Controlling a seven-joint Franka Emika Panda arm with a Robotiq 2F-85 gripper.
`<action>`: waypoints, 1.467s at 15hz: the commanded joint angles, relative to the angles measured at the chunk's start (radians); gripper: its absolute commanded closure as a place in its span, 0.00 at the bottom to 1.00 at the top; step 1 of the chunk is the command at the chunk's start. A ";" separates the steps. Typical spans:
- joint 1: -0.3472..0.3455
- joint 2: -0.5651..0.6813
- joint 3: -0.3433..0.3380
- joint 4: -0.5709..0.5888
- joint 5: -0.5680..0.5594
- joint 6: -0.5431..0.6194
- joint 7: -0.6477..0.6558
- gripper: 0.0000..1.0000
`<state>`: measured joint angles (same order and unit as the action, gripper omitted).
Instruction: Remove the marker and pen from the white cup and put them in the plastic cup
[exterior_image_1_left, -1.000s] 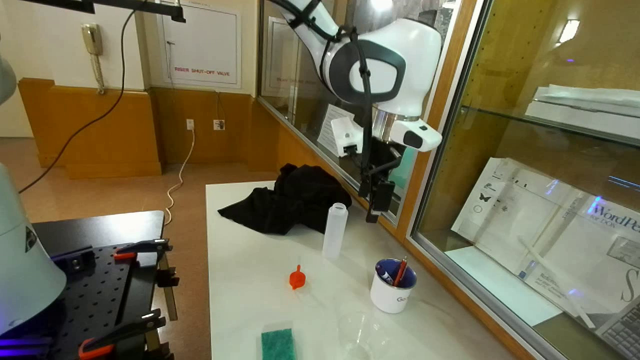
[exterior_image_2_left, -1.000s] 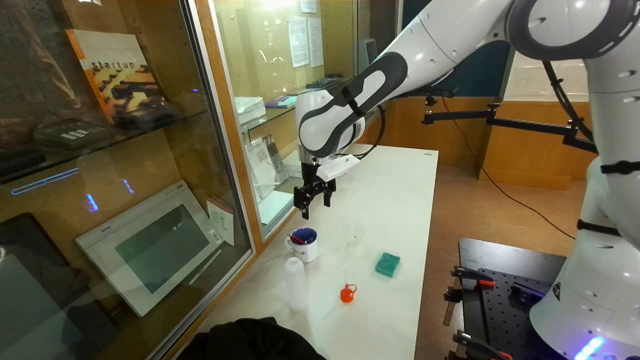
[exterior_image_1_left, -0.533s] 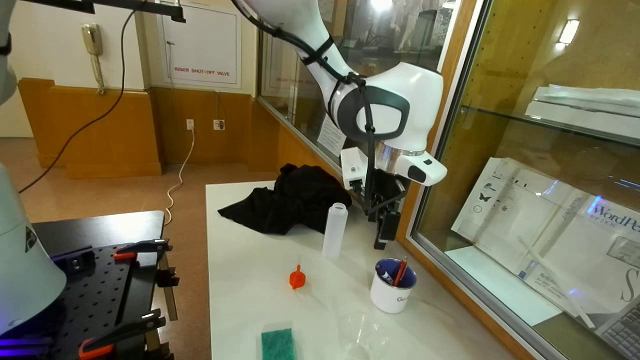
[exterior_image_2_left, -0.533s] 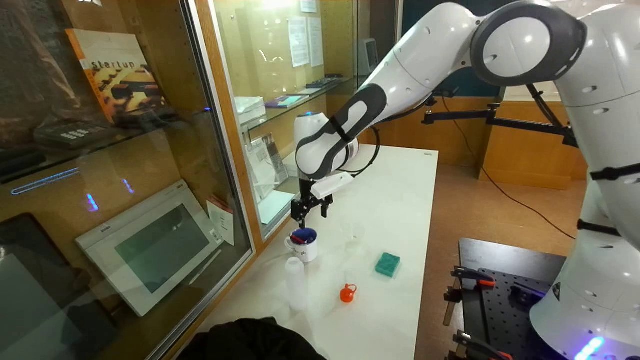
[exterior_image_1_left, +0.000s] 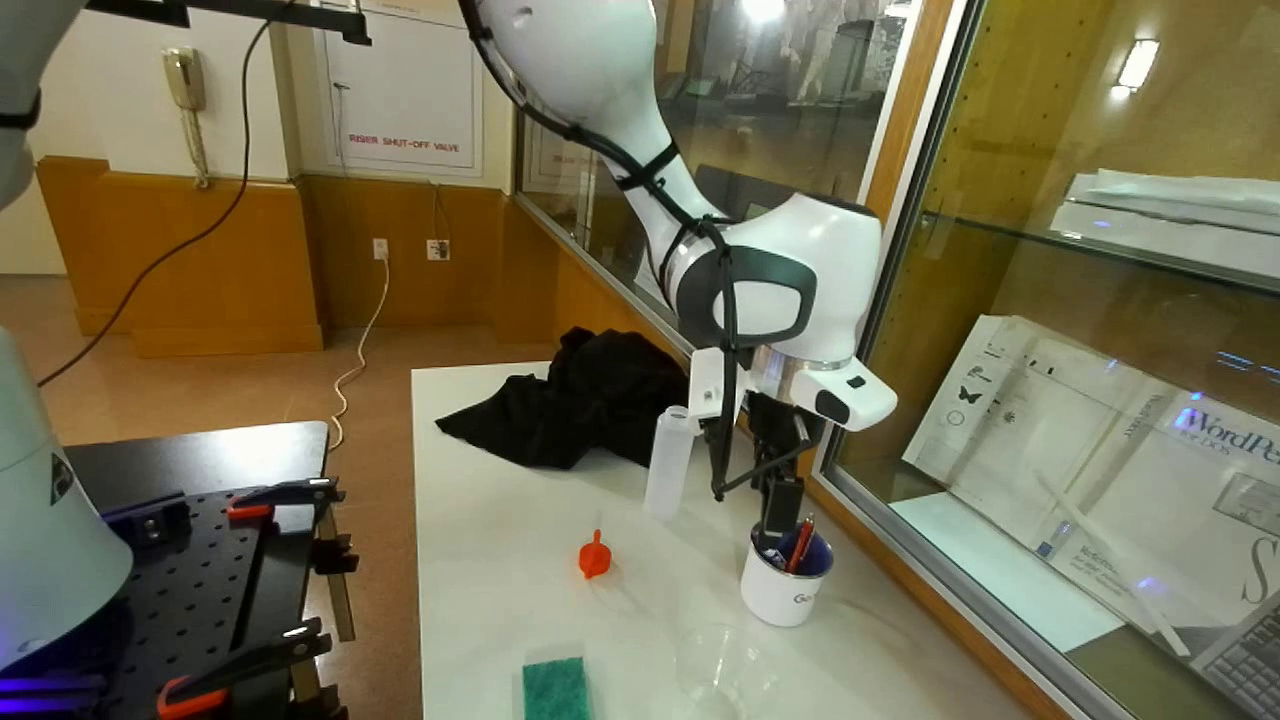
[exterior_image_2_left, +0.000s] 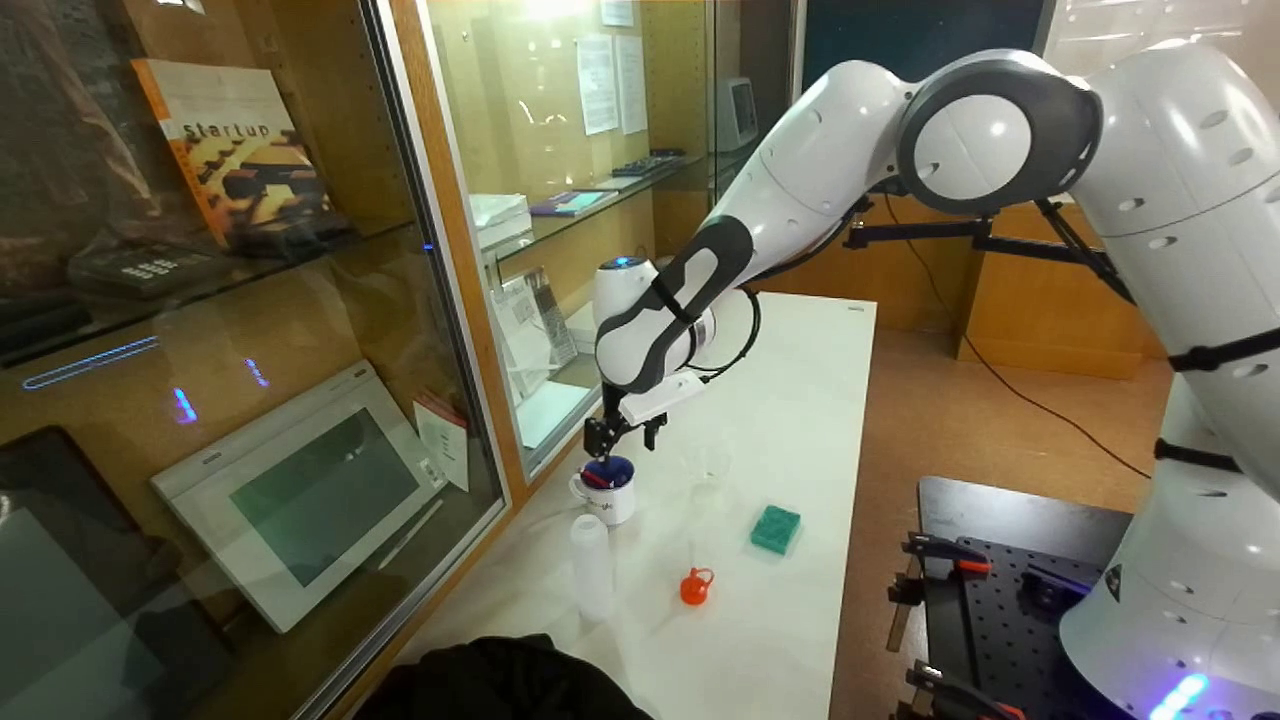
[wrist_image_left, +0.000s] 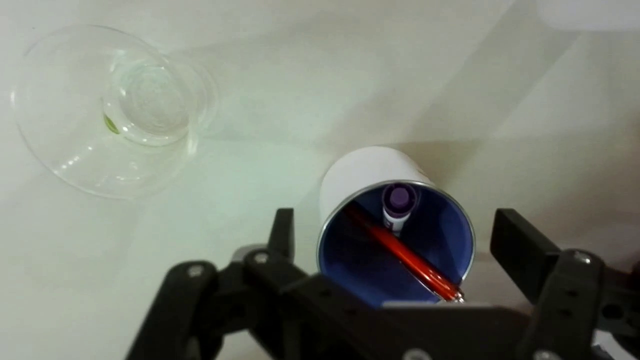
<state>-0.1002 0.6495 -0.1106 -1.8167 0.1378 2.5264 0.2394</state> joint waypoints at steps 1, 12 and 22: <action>0.009 0.044 -0.014 0.044 0.001 0.005 0.035 0.00; 0.010 0.123 -0.013 0.130 0.008 -0.018 0.063 0.29; 0.008 0.146 -0.008 0.170 0.011 -0.042 0.061 0.96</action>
<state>-0.0965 0.7811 -0.1180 -1.6805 0.1386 2.5231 0.2818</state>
